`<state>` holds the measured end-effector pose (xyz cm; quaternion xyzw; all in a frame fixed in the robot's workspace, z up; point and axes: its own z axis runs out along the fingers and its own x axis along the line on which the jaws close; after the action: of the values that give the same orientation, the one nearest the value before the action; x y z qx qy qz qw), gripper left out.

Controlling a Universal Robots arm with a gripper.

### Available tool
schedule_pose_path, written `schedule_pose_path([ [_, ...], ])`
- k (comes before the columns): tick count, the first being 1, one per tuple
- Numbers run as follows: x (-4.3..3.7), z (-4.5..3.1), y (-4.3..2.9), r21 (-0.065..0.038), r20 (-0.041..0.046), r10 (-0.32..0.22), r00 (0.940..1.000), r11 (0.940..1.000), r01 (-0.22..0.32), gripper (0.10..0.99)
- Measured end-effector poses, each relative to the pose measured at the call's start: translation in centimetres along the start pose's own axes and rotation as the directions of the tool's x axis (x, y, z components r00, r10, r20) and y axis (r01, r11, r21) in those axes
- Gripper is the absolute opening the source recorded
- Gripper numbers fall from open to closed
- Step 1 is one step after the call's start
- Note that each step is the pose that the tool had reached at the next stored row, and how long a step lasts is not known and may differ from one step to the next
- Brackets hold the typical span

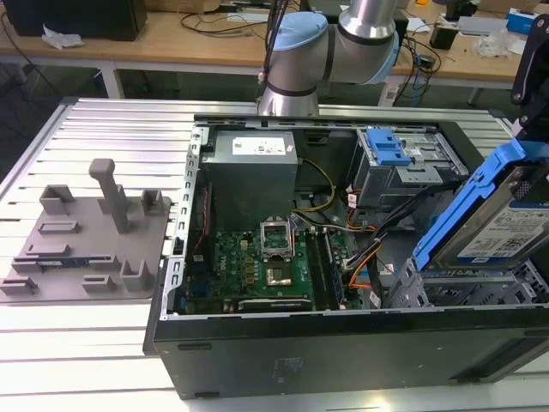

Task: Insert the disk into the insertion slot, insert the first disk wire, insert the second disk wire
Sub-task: 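Insert the disk into the insertion slot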

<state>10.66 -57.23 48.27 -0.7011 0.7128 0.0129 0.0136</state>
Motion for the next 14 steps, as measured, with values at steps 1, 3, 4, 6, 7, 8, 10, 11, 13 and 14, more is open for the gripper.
schedule_pose_path([
  [1,0.0,0.01,0.03,0.006,0.0,0.0,1.0,1.0,0.0,0.365],
  [3,0.0,0.04,0.08,0.016,0.0003,-0.001,1.0,0.9999,0.001,0.365],
  [4,0.0,0.06,0.13,0.025,0.0004,-0.001,1.0,0.9997,0.001,0.365],
  [6,0.0,0.09,0.2,0.035,0.0005,-0.001,1.0,0.9994,0.001,0.365],
  [7,0.01,0.11,0.24,0.04,0.0005,-0.002,1.0,0.9992,0.001,0.365],
  [8,0.01,0.11,0.27,0.043,0.0005,-0.002,1.0,0.9991,0.002,0.365],
  [10,0.01,0.11,0.29,0.045,0.0004,-0.002,1.0,0.999,0.002,0.365],
  [11,0.01,0.12,0.29,0.046,0.0006,-0.002,1.0,0.999,0.002,0.365],
  [13,0.01,0.12,0.29,0.046,0.0006,-0.002,1.0,0.9989,0.002,0.365],
  [14,0.01,0.12,0.29,0.047,0.0006,-0.002,1.0,0.9989,0.002,0.365],
])
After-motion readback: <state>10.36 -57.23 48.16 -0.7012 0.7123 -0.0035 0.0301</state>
